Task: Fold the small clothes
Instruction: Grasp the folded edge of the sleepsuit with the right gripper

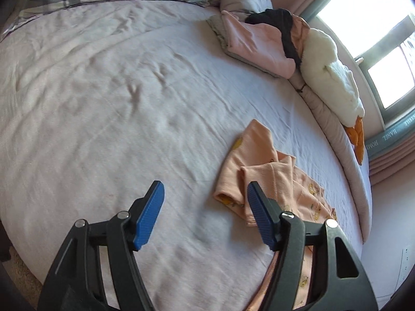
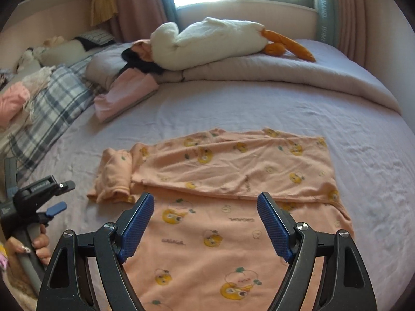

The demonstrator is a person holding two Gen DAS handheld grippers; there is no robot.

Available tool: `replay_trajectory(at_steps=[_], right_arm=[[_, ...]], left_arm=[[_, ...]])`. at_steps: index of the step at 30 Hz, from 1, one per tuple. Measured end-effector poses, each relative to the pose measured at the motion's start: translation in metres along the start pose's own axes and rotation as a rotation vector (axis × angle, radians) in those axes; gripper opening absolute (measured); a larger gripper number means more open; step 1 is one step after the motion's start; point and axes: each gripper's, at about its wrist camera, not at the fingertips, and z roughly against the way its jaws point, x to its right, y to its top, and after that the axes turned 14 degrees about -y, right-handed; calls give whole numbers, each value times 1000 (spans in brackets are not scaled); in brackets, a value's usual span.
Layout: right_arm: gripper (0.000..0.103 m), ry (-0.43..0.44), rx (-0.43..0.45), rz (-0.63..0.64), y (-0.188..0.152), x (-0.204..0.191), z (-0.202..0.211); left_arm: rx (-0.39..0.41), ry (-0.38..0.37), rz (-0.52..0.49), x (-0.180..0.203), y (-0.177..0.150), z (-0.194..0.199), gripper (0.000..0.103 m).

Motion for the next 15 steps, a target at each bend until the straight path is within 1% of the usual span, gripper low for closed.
replay_trajectory(at_steps=[3,5,6,9,10,11,12,13,15], right_arm=[[81,53,15,144,9,-44,-6],[81,73,5,226,14,-72,-16],[79,86,-4,258,14,-83,-21],[66,134,-52,335,13,-117,-41],[59,142,-66,357,12,-129,-46],[54,161,-75,376,10,-139,-50],[46,180,-87,392,9,-147,-54],[41,193,-99,403,8,-155,-57],[41,222,-118,423,4,-169,-62]], left_arm=[[11,13,17,-13,4,6,65],[29,22,32,-21,5,10,65],[35,28,43,-27,6,12,65],[33,27,86,-41,10,15,65],[37,24,101,-46,11,17,65],[44,22,113,-50,12,20,65],[50,19,123,-52,13,22,64],[55,18,129,-54,14,24,64],[61,11,139,-57,16,27,64]])
